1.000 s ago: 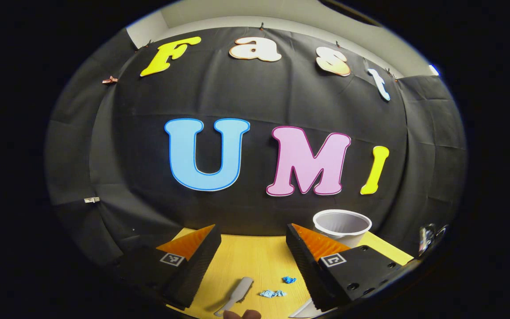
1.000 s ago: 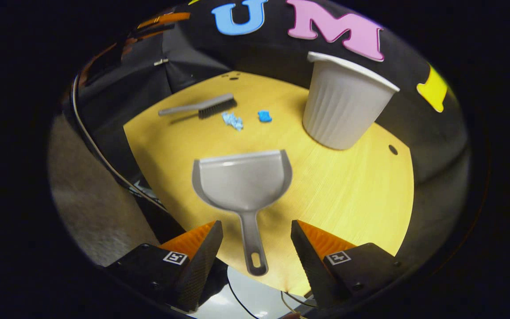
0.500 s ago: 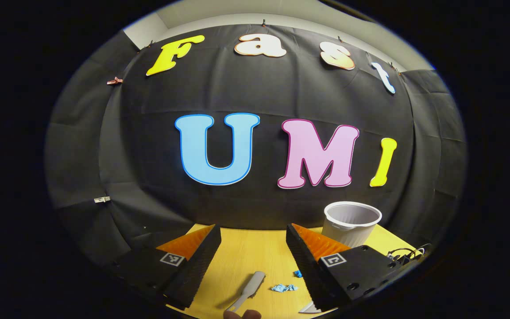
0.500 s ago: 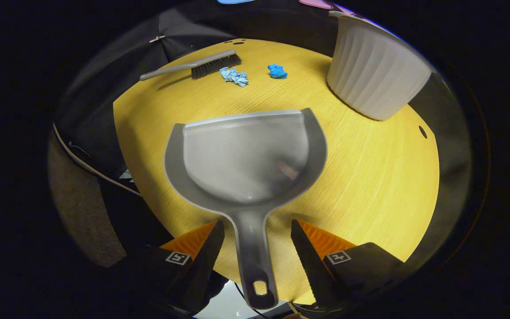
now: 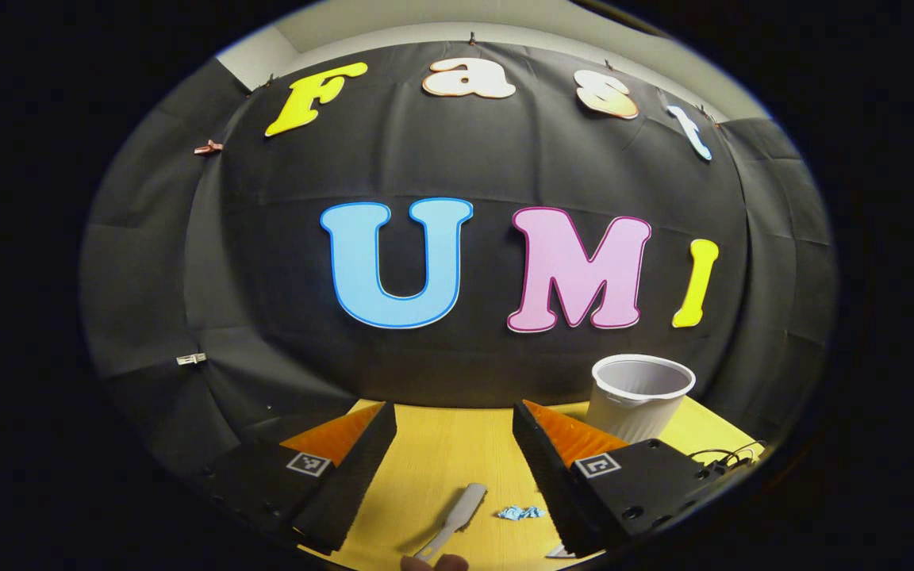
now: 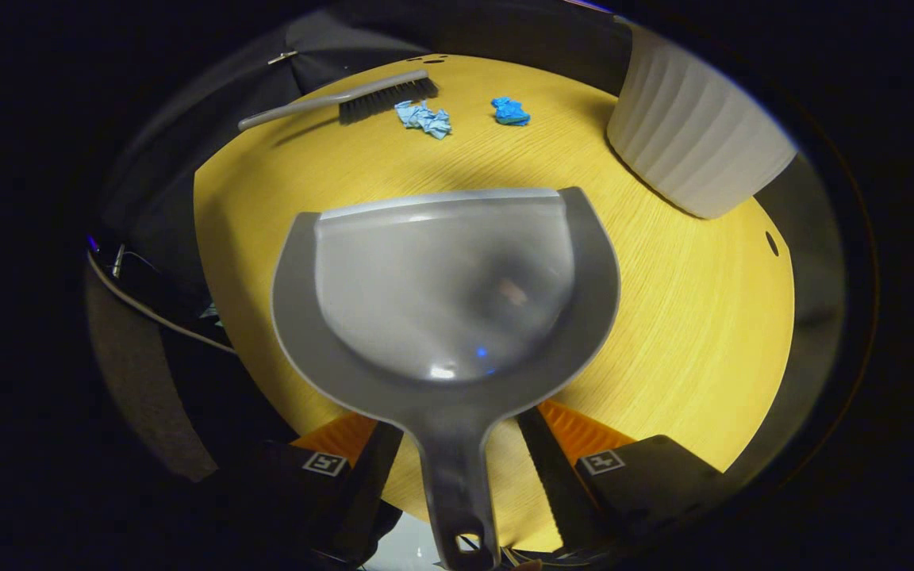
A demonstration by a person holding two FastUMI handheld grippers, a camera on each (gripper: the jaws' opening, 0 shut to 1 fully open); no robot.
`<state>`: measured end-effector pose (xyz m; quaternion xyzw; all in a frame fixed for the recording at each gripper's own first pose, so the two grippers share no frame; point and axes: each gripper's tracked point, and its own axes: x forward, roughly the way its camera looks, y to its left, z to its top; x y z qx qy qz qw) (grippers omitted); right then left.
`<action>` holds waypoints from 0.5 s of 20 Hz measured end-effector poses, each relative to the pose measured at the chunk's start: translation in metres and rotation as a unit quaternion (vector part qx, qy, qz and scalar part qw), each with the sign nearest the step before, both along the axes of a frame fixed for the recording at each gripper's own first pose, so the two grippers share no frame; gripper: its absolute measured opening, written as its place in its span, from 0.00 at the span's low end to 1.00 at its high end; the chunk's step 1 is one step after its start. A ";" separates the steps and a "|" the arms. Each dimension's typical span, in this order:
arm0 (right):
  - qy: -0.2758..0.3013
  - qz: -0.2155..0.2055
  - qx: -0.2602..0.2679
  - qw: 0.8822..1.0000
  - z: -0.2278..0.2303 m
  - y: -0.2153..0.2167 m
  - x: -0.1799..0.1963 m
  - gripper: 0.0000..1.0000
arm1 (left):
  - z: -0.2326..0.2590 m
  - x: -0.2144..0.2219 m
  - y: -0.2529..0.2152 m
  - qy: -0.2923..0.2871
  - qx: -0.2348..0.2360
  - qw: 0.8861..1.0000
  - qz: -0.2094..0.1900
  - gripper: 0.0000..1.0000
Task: Pick up the small broom and dustpan from the desktop, sweep the trash into the dustpan with the broom, and then empty the trash into the garbage bin.
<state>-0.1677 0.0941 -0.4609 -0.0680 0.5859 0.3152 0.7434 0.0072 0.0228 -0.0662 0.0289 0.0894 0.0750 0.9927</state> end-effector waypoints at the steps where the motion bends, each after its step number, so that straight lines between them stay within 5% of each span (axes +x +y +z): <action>1: 0.007 -0.009 -0.003 1.000 0.001 -0.003 0.002 0.77 | -0.002 0.000 0.001 0.002 -0.002 1.000 0.002 0.95; 2: 0.004 -0.014 -0.002 1.000 0.001 -0.006 0.005 0.76 | -0.005 0.001 0.002 0.005 -0.002 1.000 0.003 0.95; 5: 0.005 -0.028 -0.002 1.000 -0.003 -0.008 0.009 0.42 | -0.012 0.004 0.005 0.010 0.004 1.000 0.007 0.96; 8: -0.006 -0.006 0.001 1.000 0.002 -0.002 0.005 0.42 | -0.025 0.006 0.010 0.019 0.003 1.000 0.008 0.96; 10: -0.017 -0.023 0.007 1.000 0.008 0.002 0.009 0.29 | -0.038 0.008 0.014 0.032 -0.011 0.999 0.008 0.96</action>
